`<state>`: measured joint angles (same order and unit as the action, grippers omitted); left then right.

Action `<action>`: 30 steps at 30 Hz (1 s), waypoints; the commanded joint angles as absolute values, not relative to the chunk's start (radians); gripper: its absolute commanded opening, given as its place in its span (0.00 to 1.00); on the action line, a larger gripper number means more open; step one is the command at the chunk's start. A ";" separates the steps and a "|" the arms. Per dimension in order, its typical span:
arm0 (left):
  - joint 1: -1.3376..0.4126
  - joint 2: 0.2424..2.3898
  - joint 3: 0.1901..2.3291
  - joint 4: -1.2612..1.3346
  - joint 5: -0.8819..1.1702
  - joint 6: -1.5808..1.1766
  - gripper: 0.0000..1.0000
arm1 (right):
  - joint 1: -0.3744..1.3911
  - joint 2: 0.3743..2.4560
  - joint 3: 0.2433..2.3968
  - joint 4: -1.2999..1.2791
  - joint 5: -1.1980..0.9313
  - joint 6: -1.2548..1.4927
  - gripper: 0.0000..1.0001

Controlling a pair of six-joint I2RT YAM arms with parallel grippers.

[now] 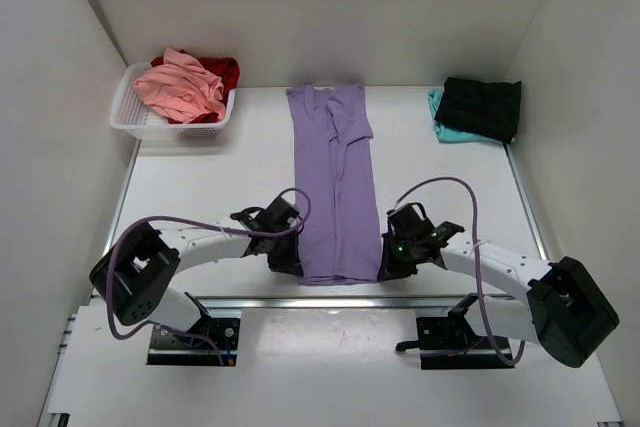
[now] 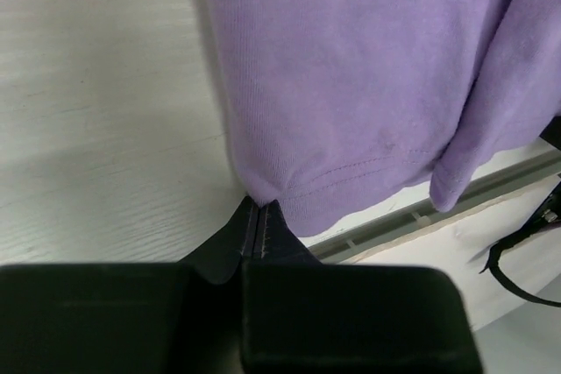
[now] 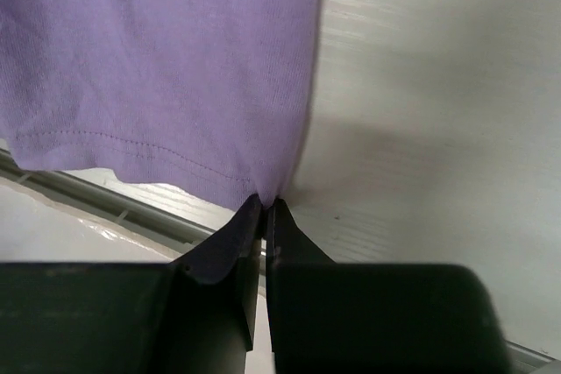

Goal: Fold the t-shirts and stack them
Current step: Grab the bottom of the folded rectangular tshirt with both arms, then fold the folded rectangular tshirt in 1/3 of the way

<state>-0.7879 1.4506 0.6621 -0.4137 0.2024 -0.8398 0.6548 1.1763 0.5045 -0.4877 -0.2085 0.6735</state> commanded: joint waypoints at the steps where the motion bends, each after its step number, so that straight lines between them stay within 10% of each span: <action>1: -0.801 1.414 0.643 -0.458 0.189 -0.834 0.00 | 0.663 1.155 0.488 -0.494 -0.242 0.650 0.00; 14: -0.760 1.252 0.624 -0.676 0.304 -0.819 0.00 | 0.678 1.068 0.498 -0.695 -0.422 0.582 0.00; 30: -0.405 1.669 1.307 -0.729 0.310 -0.641 0.01 | 0.331 1.576 1.228 -0.790 -0.344 0.258 0.00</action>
